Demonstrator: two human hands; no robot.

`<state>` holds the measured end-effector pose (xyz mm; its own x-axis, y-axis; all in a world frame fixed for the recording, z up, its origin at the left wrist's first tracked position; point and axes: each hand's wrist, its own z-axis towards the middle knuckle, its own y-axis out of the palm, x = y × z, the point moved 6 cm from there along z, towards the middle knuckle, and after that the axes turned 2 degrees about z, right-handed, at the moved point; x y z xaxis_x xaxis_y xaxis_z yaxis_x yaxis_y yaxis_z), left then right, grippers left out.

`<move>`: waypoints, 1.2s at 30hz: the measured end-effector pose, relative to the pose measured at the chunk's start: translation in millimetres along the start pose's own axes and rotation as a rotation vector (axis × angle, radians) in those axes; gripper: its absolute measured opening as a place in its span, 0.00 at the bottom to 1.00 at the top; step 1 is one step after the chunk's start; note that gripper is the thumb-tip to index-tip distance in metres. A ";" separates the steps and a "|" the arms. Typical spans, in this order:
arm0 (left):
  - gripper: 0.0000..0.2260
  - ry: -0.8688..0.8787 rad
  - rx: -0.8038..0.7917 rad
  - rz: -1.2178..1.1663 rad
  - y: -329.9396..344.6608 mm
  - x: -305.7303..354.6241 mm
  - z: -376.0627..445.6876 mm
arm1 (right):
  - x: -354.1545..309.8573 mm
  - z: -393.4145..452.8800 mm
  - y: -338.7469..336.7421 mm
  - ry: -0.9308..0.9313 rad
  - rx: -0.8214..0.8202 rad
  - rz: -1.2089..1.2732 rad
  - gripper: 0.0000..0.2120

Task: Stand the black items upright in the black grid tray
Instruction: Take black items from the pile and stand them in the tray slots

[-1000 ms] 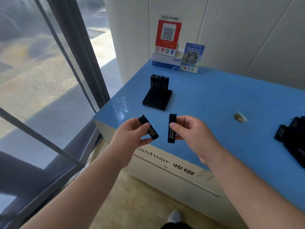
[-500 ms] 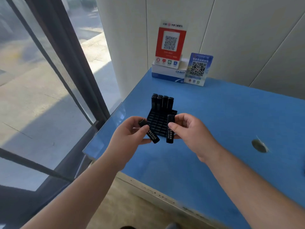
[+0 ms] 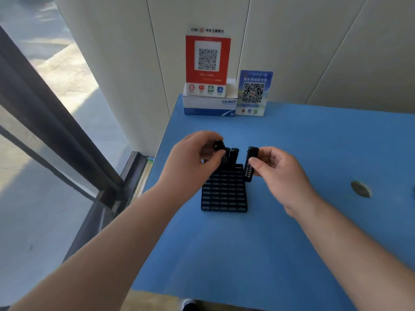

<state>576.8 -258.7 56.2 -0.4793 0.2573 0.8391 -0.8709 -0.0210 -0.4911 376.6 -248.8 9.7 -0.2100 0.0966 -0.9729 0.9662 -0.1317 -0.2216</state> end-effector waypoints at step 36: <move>0.09 0.485 -0.073 0.530 43.8 -47.1 31.4 | 26.1 26.3 26.1 -0.150 0.095 -0.143 0.16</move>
<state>557.9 -302.1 2.5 -0.7184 0.6306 0.2937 -0.5170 -0.2016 -0.8319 392.4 -275.7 -23.2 -0.3708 -0.0262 -0.9283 0.9080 -0.2200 -0.3565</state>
